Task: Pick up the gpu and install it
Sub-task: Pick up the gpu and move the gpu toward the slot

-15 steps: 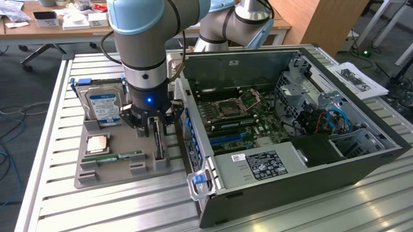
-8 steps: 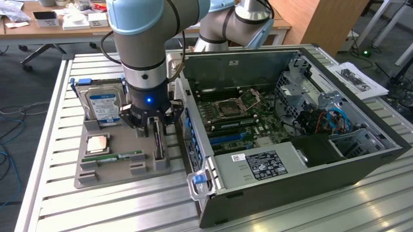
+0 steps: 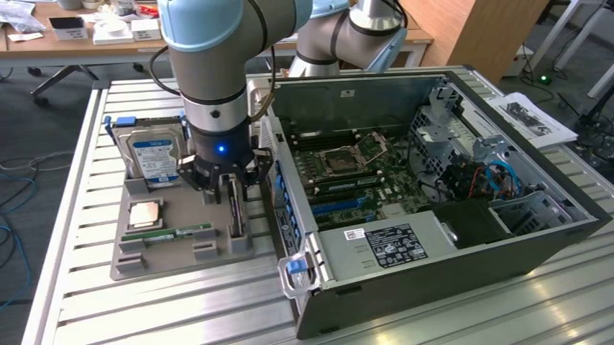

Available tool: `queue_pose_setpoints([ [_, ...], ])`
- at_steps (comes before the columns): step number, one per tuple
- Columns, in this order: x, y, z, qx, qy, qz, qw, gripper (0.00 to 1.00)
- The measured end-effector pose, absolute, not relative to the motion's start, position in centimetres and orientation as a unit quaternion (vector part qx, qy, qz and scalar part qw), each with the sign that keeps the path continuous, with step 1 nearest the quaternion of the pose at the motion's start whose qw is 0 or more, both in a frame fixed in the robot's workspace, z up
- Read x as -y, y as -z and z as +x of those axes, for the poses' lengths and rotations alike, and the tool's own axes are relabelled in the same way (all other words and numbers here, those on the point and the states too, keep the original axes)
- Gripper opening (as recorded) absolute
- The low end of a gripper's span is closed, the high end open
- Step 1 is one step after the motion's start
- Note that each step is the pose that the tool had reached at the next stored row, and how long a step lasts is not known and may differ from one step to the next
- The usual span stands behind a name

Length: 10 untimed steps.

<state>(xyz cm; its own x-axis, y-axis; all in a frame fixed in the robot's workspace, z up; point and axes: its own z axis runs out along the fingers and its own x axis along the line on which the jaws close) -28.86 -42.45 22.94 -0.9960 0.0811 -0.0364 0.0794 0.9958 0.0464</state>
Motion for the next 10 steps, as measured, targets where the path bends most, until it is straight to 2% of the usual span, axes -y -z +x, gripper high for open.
queue_pose_setpoints([
  [3,42.45,-22.94,-28.86,-0.999,-0.022,0.04,0.019,0.47],
  [4,42.45,-22.94,-28.86,-0.999,-0.022,0.04,0.019,0.41],
  [10,42.47,-22.94,-28.75,-0.999,-0.022,0.04,0.019,0.41],
])
